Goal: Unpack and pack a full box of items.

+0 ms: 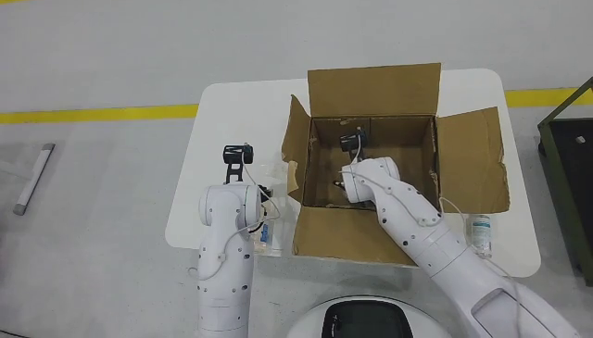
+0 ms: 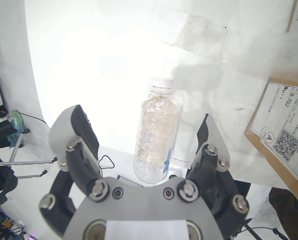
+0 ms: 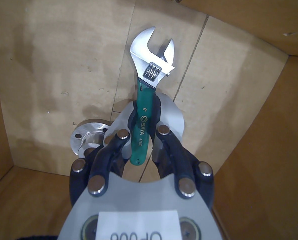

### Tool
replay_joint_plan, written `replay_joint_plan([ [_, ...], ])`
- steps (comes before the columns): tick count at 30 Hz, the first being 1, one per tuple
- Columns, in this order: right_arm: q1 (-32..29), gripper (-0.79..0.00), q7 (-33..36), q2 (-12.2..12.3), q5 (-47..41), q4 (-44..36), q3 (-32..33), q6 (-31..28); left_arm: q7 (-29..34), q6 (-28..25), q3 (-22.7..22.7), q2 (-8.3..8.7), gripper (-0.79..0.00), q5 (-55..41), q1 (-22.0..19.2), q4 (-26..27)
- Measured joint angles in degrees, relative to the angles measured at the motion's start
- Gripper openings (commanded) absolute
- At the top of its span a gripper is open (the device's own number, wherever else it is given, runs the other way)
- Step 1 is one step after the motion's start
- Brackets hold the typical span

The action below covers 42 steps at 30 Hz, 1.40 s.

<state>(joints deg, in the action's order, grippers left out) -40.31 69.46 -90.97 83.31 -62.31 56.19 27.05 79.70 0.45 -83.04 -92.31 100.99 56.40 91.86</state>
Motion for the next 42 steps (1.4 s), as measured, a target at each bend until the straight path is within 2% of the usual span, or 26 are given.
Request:
replay_joint_plan([
  [5,-1.3,-0.785,-1.7,0.2,-1.6,-3.1,2.1,-1.8,0.0,0.0,0.0,0.0,0.0,0.0,0.0,0.0],
  [11,-6.2,-0.785,-4.1,1.2,-5.8,-12.9,7.1,-6.3,0.0,0.0,0.0,0.0,0.0,0.0,0.0,0.0],
  [17,-13.3,-0.785,-6.9,2.6,-16.3,-24.5,16.1,-14.0,0.0,0.0,0.0,0.0,0.0,0.0,0.0,0.0],
  [21,-18.0,-0.785,-10.8,3.3,-29.7,-29.2,23.2,-22.0,0.0,0.0,0.0,0.0,0.0,0.0,0.0,0.0],
  [27,-21.1,-0.785,-12.6,4.3,-46.8,-27.8,30.2,-33.2,0.0,0.0,0.0,0.0,0.0,0.0,0.0,0.0],
  [31,-21.2,-0.785,-12.6,4.8,-54.2,-25.4,31.8,-38.3,0.0,0.0,0.0,0.0,0.0,0.0,0.0,0.0],
  [36,-20.1,-0.785,-12.2,5.3,-59.4,-22.1,31.8,-41.1,0.0,0.0,0.0,0.0,0.0,0.0,0.0,0.0],
  [42,-19.4,-0.785,-11.6,5.5,-60.4,-20.6,31.2,-41.9,0.0,0.0,0.0,0.0,0.0,0.0,0.0,0.0],
])
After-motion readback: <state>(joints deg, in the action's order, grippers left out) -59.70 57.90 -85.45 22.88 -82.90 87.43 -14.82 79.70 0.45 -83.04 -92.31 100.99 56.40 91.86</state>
